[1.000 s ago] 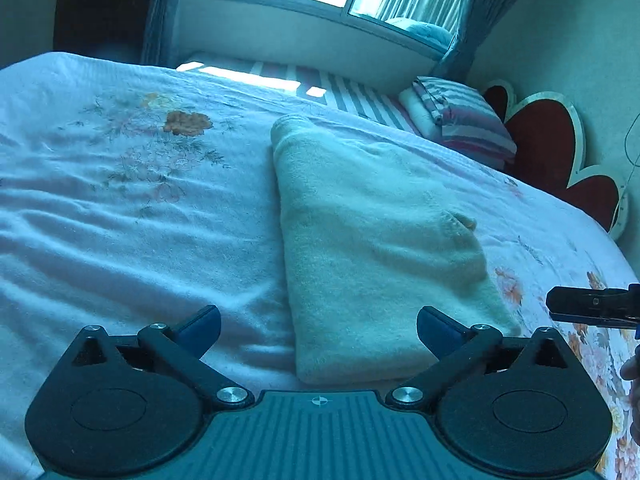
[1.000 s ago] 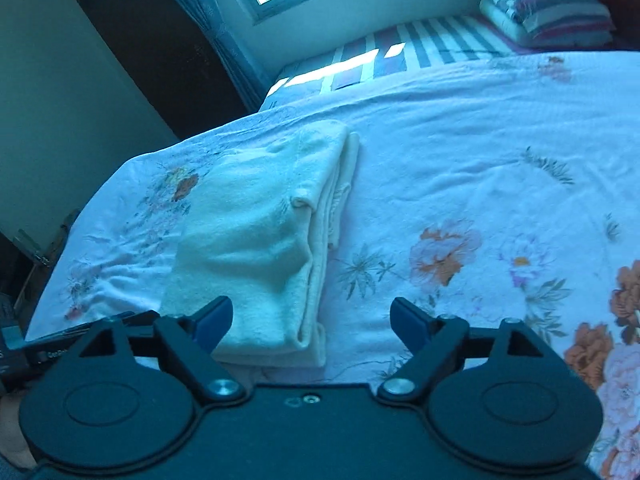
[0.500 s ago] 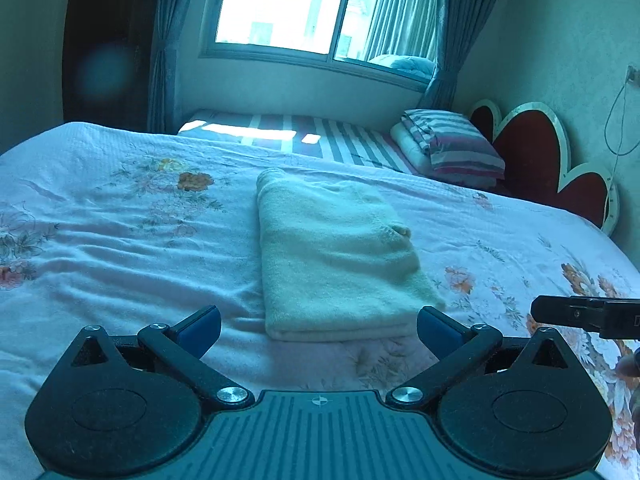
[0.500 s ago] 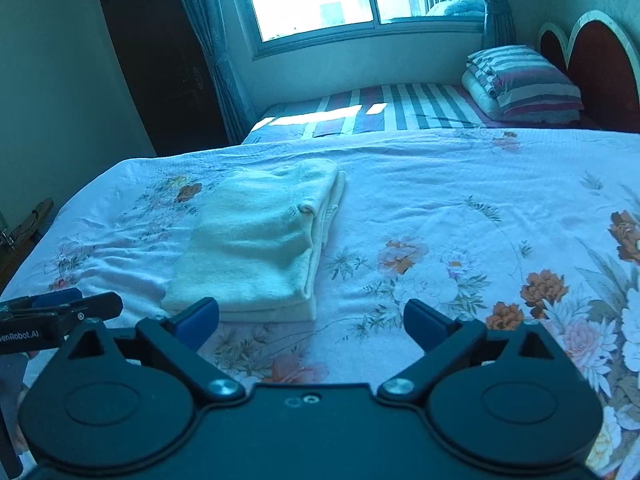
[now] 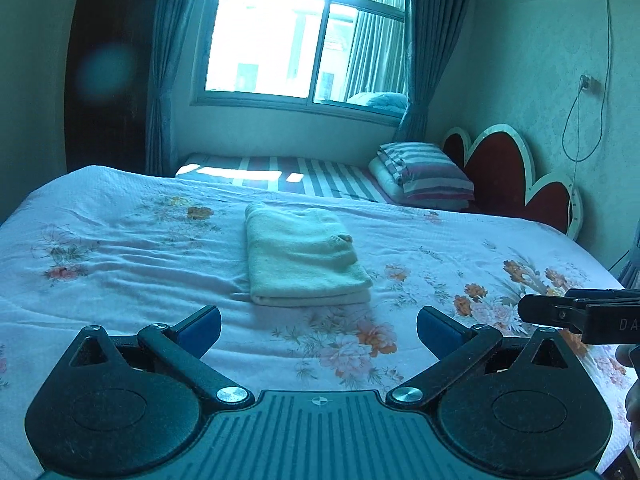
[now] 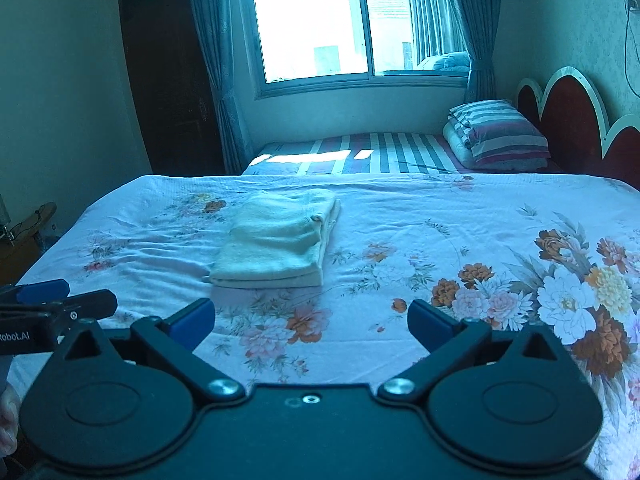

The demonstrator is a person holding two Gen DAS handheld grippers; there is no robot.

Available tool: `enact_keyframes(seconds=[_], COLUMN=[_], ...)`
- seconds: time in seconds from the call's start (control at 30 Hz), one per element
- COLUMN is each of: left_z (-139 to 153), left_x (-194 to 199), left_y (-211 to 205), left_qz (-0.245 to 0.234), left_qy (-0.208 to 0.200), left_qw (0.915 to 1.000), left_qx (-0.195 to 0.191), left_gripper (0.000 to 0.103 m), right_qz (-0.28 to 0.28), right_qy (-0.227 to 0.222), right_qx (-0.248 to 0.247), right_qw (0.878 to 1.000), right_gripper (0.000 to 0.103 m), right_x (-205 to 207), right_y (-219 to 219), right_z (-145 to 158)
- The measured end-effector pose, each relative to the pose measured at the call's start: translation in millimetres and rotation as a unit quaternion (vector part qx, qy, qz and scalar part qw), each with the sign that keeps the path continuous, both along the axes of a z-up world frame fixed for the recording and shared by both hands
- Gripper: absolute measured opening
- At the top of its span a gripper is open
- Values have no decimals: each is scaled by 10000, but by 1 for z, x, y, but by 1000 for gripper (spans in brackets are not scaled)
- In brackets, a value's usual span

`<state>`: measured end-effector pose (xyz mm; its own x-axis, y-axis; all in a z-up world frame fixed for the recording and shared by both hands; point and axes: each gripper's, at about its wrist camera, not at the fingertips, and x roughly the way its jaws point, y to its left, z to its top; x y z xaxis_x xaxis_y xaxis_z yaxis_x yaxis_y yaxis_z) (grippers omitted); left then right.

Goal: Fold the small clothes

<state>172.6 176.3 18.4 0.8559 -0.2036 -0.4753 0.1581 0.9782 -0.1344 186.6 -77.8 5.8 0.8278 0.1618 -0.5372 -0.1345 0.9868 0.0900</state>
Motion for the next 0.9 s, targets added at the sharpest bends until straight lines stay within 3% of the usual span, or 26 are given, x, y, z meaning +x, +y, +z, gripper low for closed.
enact_keyframes(seconds=[0.3,0.9], left_z=[11,25], left_x=[-48,-38], left_y=[12,10], left_qz=[124,107], left_qy=[-192,-412], left_qw=[9997,9991], left_qx=[-19,-50], left_gripper=[103,103], right_qz=[57,77], right_qy=[-206,-348], right_qx=[-89,-80], right_qw=[9997,9993], right_gripper=[103,103], right_x=[-40,-32], right_y=[16,22], right_z=[15,25])
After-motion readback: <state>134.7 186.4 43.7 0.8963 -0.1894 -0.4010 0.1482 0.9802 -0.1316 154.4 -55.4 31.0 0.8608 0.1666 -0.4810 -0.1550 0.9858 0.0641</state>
